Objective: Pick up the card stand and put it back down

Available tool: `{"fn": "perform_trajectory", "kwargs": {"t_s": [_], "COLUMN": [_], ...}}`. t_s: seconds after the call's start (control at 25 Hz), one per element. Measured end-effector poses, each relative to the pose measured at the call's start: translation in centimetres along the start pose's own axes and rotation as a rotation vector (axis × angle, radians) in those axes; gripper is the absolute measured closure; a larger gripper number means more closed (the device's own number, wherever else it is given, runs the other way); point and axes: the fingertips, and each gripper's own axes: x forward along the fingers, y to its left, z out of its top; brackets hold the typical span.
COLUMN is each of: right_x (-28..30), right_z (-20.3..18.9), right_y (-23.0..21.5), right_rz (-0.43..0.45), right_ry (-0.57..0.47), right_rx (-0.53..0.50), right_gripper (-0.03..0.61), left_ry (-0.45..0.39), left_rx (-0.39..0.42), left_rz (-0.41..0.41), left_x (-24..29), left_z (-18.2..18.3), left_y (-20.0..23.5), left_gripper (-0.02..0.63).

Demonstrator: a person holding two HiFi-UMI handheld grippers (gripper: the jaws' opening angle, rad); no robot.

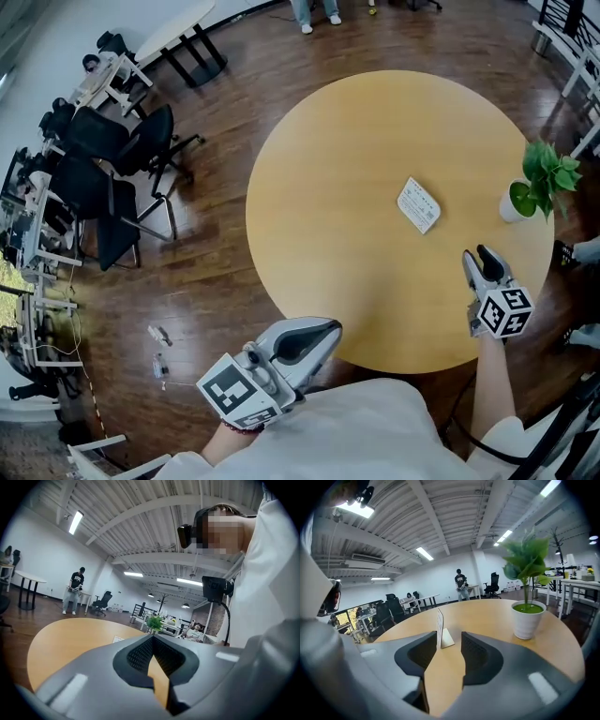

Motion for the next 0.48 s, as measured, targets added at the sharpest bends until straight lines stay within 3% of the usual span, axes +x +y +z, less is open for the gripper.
{"fn": "perform_trajectory", "kwargs": {"t_s": [0.28, 0.48], "right_x": [-10.9, -19.7], "right_z": [-1.9, -2.5], "right_y": [7.5, 18.7], "right_rz": [-0.051, -0.011], "right_ry": [-0.096, -0.161], "right_rx": [-0.035, -0.084], "right_gripper": [0.416, 0.387], "left_ry": [-0.035, -0.075], "left_rx": [0.029, 0.047], "left_rz": [-0.114, -0.180], "left_x": [-6.1, -13.9], "left_z": [-3.3, -4.4], "left_y": [-5.9, -11.3], "left_gripper": [0.612, 0.612]}}
